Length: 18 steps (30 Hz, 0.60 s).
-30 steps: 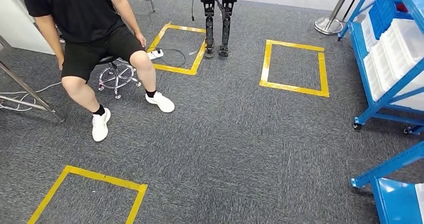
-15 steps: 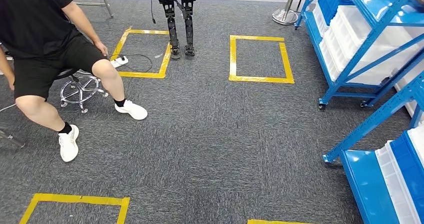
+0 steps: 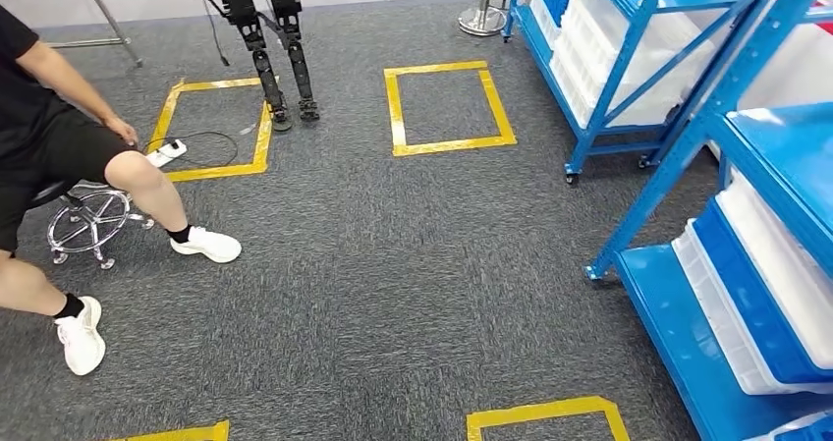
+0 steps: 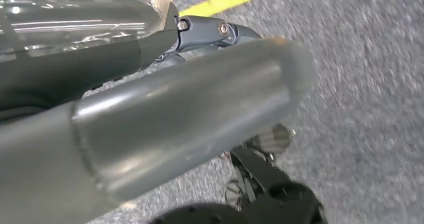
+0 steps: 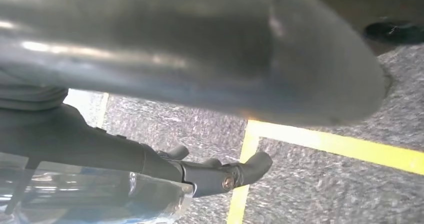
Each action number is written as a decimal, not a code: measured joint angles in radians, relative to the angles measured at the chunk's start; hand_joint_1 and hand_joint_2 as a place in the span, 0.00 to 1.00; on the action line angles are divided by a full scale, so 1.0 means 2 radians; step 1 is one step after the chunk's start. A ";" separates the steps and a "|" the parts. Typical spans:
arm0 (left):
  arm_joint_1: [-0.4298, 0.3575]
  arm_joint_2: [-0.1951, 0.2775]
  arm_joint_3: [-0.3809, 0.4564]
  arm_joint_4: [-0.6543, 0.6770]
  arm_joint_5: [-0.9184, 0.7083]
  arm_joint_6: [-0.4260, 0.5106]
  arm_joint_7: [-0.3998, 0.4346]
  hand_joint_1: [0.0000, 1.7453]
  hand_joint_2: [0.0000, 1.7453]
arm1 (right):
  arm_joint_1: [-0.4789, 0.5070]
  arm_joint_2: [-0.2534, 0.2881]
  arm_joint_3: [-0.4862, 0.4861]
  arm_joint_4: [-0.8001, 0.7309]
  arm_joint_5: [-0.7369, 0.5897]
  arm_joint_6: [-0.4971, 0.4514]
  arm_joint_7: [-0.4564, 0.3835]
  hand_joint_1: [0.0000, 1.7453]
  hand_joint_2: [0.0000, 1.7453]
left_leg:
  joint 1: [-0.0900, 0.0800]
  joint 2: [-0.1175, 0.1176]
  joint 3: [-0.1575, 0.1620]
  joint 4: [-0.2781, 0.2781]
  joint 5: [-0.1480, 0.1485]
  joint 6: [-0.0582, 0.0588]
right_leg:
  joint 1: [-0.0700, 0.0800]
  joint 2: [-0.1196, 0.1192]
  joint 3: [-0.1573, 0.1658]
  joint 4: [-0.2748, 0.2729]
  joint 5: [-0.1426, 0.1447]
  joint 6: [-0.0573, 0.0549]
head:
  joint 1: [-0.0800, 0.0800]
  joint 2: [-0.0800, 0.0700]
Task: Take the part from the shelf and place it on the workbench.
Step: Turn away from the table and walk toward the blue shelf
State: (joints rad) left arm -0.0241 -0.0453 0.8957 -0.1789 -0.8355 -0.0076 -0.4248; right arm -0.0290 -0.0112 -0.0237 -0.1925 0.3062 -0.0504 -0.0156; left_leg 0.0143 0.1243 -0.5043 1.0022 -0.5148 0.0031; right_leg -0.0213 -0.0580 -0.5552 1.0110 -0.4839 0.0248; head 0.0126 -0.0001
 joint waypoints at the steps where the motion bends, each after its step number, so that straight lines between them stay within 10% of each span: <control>1: -0.001 0.000 0.000 0.000 0.000 0.000 0.000 0.00 0.00 | 0.000 0.000 0.000 0.000 0.000 0.000 0.000 0.00 0.00 | 0.002 -0.005 0.000 0.004 -0.005 -0.002 | -0.001 0.005 0.001 0.000 0.001 -0.003 | -0.001 0.000; 4: -0.001 -0.001 0.000 0.000 -0.001 0.000 0.000 0.00 0.00 | 0.001 0.000 0.000 0.000 -0.001 0.000 0.000 0.00 0.00 | 0.006 -0.047 -0.029 0.073 -0.050 -0.005 | 0.000 0.022 0.001 -0.001 0.005 -0.014 | -0.002 0.000; 7: 0.002 -0.001 0.000 0.000 -0.001 0.000 0.000 0.00 0.00 | 0.001 0.001 0.000 0.000 -0.002 -0.001 0.000 0.00 0.00 | 0.006 -0.062 -0.067 0.145 -0.073 -0.003 | 0.005 0.043 0.000 0.000 0.006 -0.018 | -0.002 0.000; 11: 0.002 -0.001 0.000 0.000 -0.001 0.000 0.000 0.00 0.00 | 0.000 0.003 0.000 0.000 -0.002 -0.001 0.000 0.00 0.00 | 0.007 -0.088 -0.027 0.043 -0.007 0.004 | 0.007 0.071 0.001 0.001 0.006 -0.017 | -0.002 0.000; 13: 0.002 -0.001 0.000 0.000 -0.001 0.000 0.000 0.00 0.00 | 0.000 0.004 0.000 0.000 -0.002 -0.001 0.000 0.00 0.00 | 0.005 -0.100 -0.016 0.014 0.002 0.006 | 0.008 0.081 -0.002 0.002 0.008 -0.013 | -0.002 0.000; 15: 0.001 -0.001 0.000 0.000 -0.001 -0.001 0.000 0.00 0.00 | 0.001 0.004 0.000 0.000 -0.002 -0.001 0.000 0.00 0.00 | 0.002 -0.090 -0.014 0.009 0.005 0.011 | 0.007 0.089 -0.008 0.001 0.010 -0.006 | -0.002 0.000; 18: 0.000 -0.001 0.000 0.000 -0.001 -0.001 0.000 0.00 0.00 | 0.001 0.004 0.000 0.001 -0.002 -0.001 0.001 0.00 0.00 | 0.002 -0.071 -0.011 -0.003 0.013 0.021 | 0.008 0.063 -0.029 0.035 -0.008 -0.004 | 0.001 0.000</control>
State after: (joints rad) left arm -0.0246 -0.0468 0.8957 -0.1789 -0.8366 -0.0102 -0.4256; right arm -0.0268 -0.0031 -0.0237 -0.1914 0.3029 -0.0528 -0.0139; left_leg 0.0186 -0.0172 -0.5270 0.9967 -0.4892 0.0461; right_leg -0.0055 0.0680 -0.6126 1.0815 -0.5000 0.0168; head 0.0137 -0.0001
